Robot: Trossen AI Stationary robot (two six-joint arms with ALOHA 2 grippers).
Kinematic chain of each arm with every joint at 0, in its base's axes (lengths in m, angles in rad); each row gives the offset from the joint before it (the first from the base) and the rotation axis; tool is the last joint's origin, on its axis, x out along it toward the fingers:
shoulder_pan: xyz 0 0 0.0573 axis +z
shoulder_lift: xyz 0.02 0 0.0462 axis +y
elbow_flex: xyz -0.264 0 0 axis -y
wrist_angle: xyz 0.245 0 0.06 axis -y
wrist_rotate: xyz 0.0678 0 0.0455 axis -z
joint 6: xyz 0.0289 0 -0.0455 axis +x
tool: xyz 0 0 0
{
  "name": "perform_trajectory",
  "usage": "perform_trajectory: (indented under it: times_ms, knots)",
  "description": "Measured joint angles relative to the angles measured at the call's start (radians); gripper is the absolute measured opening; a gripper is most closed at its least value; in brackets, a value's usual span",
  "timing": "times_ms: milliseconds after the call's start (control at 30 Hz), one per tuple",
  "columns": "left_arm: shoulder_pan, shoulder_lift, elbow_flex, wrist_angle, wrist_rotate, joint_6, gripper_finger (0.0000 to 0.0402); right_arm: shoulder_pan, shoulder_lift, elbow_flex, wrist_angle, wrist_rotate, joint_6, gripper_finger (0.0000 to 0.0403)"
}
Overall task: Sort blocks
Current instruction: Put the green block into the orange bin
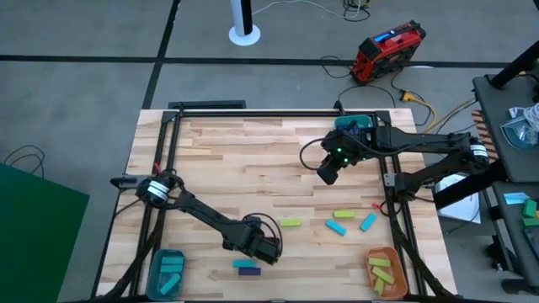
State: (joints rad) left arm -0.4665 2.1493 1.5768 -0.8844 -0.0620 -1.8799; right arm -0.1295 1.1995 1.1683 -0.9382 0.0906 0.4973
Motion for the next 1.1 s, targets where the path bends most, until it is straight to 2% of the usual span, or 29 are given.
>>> perform_trajectory:
  times_ms: [167, 433, 600, 700, 900, 1100]
  knots:
    - [0.000, 0.015, 0.002, 0.004, 0.000, 0.031, 0.0169, 0.000, 0.000, 0.000, 0.000, 0.000, -0.001, 0.0012]
    - [0.000, 0.020, 0.002, 0.006, 0.000, 0.082, 0.0076, 0.000, 0.000, 0.000, 0.000, 0.000, -0.003, 0.0012]
    - [-0.001, -0.004, -0.003, -0.002, 0.000, 0.205, 0.0072, 0.000, 0.000, 0.000, 0.000, -0.028, -0.001, 0.0012]
    - [-0.001, -0.039, -0.005, -0.044, -0.029, 0.306, 0.0072, 0.000, 0.000, 0.000, 0.000, -0.086, 0.013, 0.0012]
    - [0.004, -0.120, -0.004, -0.119, -0.157, 0.593, 0.0072, 0.000, 0.000, 0.000, 0.000, -0.174, 0.148, 0.0012]
    - [0.004, -0.211, -0.004, -0.169, -0.458, 1.016, 0.0072, 0.009, 0.001, 0.000, 0.051, -0.206, 0.313, 0.0013]
